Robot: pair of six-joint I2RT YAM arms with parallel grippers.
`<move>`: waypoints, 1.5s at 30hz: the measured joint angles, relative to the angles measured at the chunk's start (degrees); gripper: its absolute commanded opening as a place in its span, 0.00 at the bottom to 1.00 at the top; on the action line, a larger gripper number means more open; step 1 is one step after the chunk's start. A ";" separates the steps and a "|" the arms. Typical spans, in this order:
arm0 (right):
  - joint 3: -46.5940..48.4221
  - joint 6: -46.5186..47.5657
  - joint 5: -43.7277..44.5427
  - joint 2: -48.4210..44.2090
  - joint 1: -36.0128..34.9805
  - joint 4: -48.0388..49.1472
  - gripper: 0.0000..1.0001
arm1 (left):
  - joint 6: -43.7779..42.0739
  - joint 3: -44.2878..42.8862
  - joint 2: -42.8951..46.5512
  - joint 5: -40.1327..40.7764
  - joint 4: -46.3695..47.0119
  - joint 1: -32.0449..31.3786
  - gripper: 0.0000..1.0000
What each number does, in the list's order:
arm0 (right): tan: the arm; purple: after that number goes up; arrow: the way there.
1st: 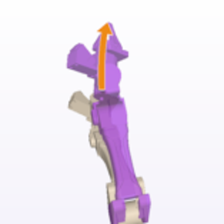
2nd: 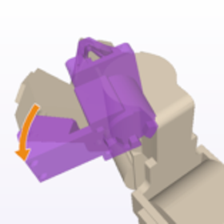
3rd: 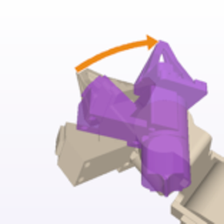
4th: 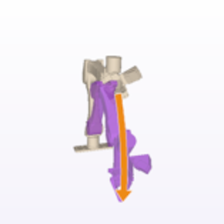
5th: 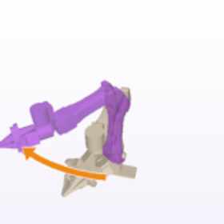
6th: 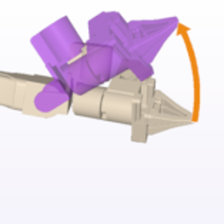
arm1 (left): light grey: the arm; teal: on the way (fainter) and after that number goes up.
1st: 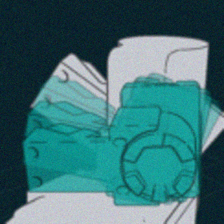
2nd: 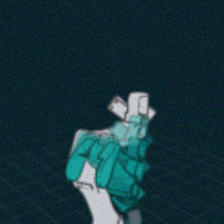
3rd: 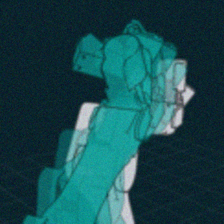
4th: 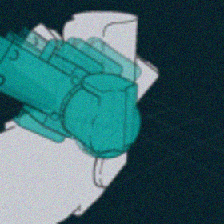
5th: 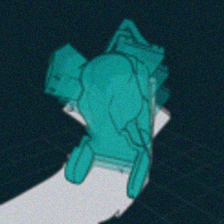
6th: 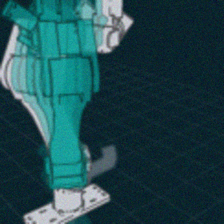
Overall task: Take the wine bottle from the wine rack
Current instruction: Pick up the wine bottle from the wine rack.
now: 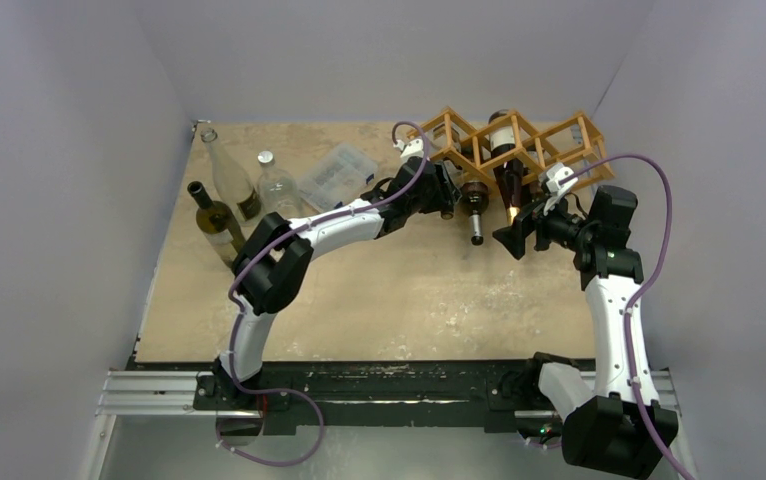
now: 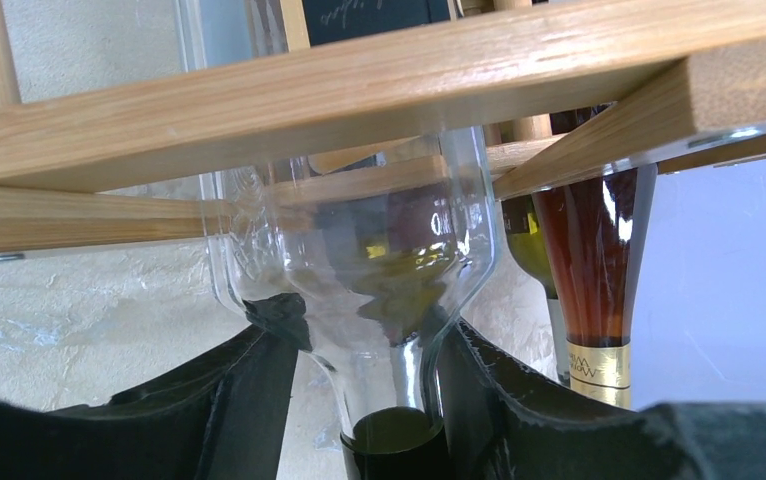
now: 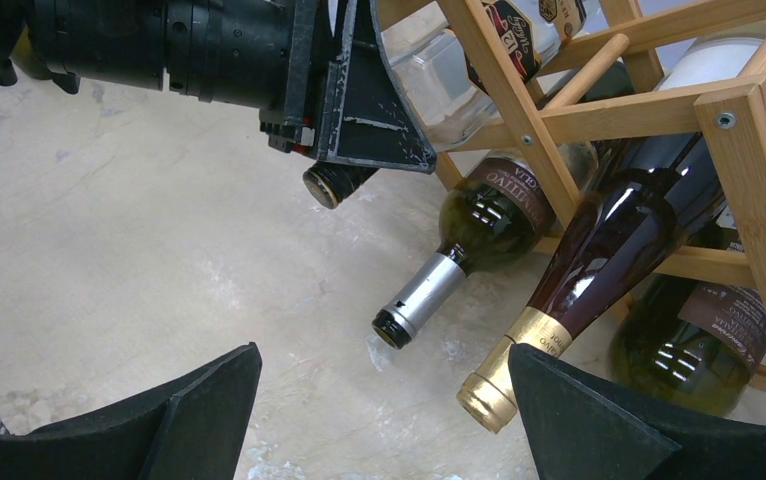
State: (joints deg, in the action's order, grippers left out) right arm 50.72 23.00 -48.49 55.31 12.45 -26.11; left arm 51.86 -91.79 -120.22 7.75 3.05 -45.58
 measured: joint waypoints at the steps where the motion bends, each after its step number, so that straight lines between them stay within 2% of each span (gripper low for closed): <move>1: 0.00 0.00 0.00 0.00 0.00 -0.02 0.98 | 0.09 -0.02 0.00 0.00 -0.07 -0.07 0.49; 19: 0.00 0.00 0.94 -0.61 0.00 0.00 0.98 | 0.11 -1.22 -0.76 0.63 -0.63 -0.24 0.45; 25: 0.00 0.02 1.03 -0.61 0.00 -0.02 0.98 | 0.13 -1.22 -0.76 0.63 -0.70 -0.26 0.24; 30: 0.00 0.02 1.03 -0.61 0.00 0.00 0.98 | 0.09 -1.22 -0.76 0.59 -0.70 -0.31 0.01; 37: 0.00 0.02 1.03 -0.61 0.00 0.00 0.98 | -0.35 -0.44 -0.70 0.59 0.68 -0.37 0.00; 45: 0.00 0.20 1.05 -0.63 0.00 -0.02 0.98 | -2.01 5.99 2.05 0.57 7.02 -0.70 0.00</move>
State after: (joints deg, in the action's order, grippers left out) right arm 50.72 23.20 -47.44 54.68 12.45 -26.13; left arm 49.84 -85.80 -118.17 8.32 10.07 -46.28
